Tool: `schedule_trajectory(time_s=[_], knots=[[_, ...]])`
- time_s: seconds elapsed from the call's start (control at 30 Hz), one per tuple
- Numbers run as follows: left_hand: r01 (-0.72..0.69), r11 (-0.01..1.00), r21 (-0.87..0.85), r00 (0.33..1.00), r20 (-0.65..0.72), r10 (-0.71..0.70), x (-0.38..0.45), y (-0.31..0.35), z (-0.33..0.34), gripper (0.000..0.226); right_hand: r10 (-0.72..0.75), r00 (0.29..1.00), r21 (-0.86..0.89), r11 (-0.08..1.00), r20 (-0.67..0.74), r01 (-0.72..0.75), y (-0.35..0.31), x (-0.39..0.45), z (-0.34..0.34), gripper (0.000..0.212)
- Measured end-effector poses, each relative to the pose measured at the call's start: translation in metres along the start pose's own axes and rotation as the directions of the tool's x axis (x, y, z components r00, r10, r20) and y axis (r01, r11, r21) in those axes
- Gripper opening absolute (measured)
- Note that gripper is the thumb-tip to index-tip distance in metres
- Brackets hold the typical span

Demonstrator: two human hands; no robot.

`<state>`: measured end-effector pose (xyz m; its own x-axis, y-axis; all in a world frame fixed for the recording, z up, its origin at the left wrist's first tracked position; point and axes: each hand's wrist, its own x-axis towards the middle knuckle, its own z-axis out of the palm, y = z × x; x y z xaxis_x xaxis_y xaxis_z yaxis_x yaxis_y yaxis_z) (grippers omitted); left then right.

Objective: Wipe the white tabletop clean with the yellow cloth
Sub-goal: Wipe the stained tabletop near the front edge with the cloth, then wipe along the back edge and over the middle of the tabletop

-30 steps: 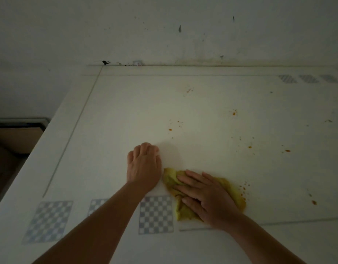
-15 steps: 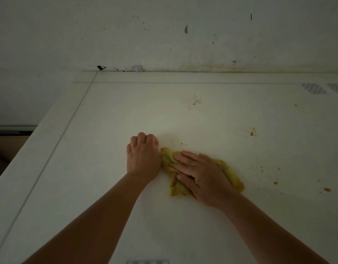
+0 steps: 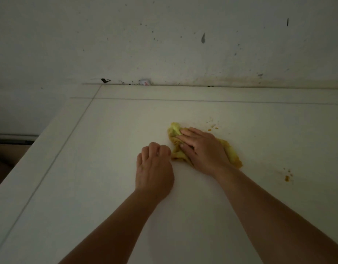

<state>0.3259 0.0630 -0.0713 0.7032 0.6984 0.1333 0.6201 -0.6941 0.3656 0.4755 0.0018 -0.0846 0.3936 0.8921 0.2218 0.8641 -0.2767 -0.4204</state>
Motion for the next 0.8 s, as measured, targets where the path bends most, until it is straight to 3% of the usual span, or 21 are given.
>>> schedule_trajectory(time_s=[0.23, 0.53, 0.8], knots=[[-0.003, 0.999, -0.037, 0.999, -0.053, 0.001, 0.010, -0.002, 0.008, 0.030, 0.039, 0.999, -0.051, 0.998, -0.031, -0.040, 0.036, 0.061, -0.001, 0.037], [0.021, 0.999, -0.024, 0.998, -0.051, -0.022, 0.014, -0.002, 0.010, 0.032, 0.236, 0.963, -0.143, 0.956, -0.131, -0.254, 0.074, 0.125, -0.002, 0.038], [-0.014, 0.999, -0.033, 0.998, -0.059, 0.012, 0.014, -0.007, 0.010, 0.041, 0.369, 0.922, -0.219, 0.895, -0.119, -0.387, 0.094, 0.134, -0.006, 0.046]])
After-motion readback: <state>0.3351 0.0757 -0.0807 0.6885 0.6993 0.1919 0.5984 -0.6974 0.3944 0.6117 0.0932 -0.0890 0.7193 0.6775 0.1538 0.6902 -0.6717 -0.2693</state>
